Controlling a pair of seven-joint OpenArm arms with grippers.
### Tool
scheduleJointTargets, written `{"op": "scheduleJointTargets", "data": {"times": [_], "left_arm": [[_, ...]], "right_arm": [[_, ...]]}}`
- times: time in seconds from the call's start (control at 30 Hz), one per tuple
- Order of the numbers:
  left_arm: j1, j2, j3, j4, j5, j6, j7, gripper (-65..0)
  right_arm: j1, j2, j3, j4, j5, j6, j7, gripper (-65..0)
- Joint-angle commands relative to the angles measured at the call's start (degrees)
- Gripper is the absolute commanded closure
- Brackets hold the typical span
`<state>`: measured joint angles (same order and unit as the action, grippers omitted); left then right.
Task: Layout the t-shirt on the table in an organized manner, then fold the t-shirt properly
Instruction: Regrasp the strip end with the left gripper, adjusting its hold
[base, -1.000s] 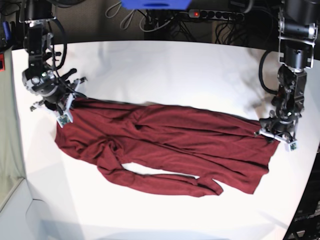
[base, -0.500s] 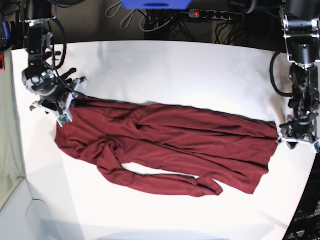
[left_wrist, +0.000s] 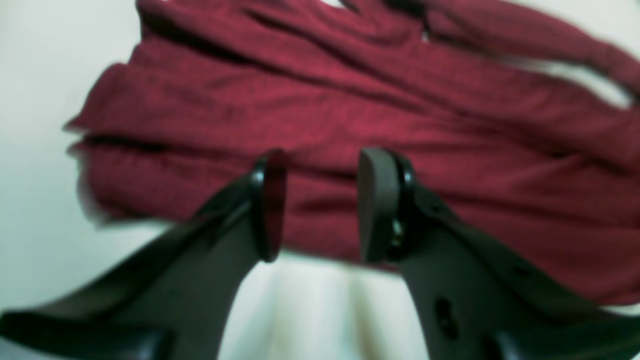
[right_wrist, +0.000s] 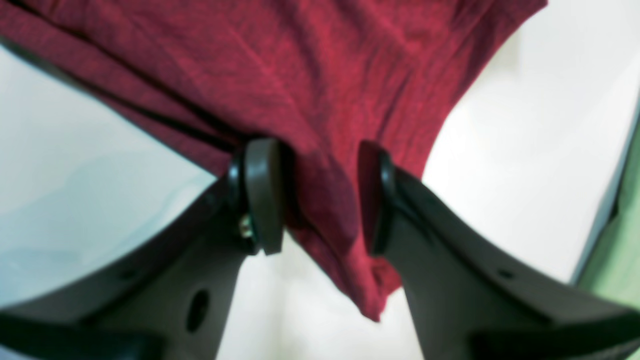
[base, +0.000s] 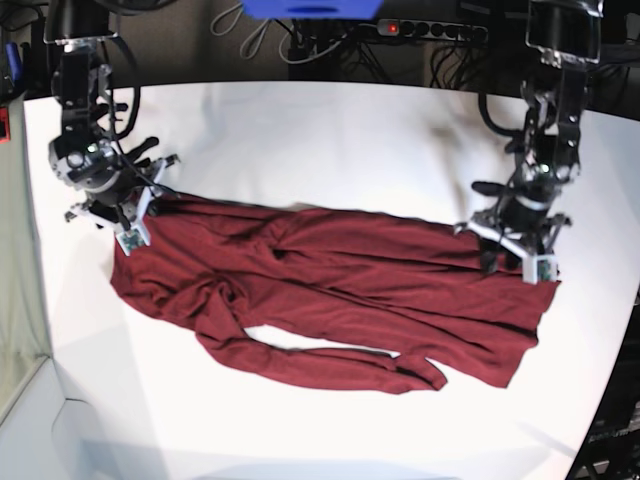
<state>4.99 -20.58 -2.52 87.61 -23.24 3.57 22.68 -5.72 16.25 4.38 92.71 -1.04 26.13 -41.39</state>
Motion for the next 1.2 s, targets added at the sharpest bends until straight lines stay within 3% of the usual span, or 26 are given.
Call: {"op": "scheduleJointTargets", "data": {"times": [0.0, 0.13, 0.23, 0.77, 1.0, 1.17], "left_arm": [[-0.1, 0.9, -1.8, 0.5, 1.5, 0.3, -1.0, -23.4], [0.6, 6.6, -9.0, -1.1, 7.7, 0.2, -1.0, -23.4], [0.0, 8.8, -11.5, -3.4, 9.4, 0.2, -1.0, -23.4], [-6.7, 9.0, -12.3, -7.8, 9.1, 0.2, -1.0, -23.4], [-7.6, 9.5, -21.2, -8.1, 9.0, 0.3, -1.0, -23.4], [-9.0, 9.0, -21.8, -12.1, 9.0, 0.3, -0.9, -24.0]], "right_arm": [[0.7, 0.7, 0.3, 1.1, 0.3, 0.1, 0.8, -24.7], [0.7, 0.7, 0.3, 1.1, 0.3, 0.1, 0.8, -24.7], [0.7, 0.7, 0.3, 1.1, 0.3, 0.1, 0.9, -24.7], [0.7, 0.7, 0.3, 1.1, 0.3, 0.1, 0.9, -24.7], [0.8, 0.7, 0.3, 1.1, 0.3, 0.1, 0.9, -24.7], [0.9, 0.7, 0.3, 1.0, 0.3, 0.1, 0.9, -24.7]]}}
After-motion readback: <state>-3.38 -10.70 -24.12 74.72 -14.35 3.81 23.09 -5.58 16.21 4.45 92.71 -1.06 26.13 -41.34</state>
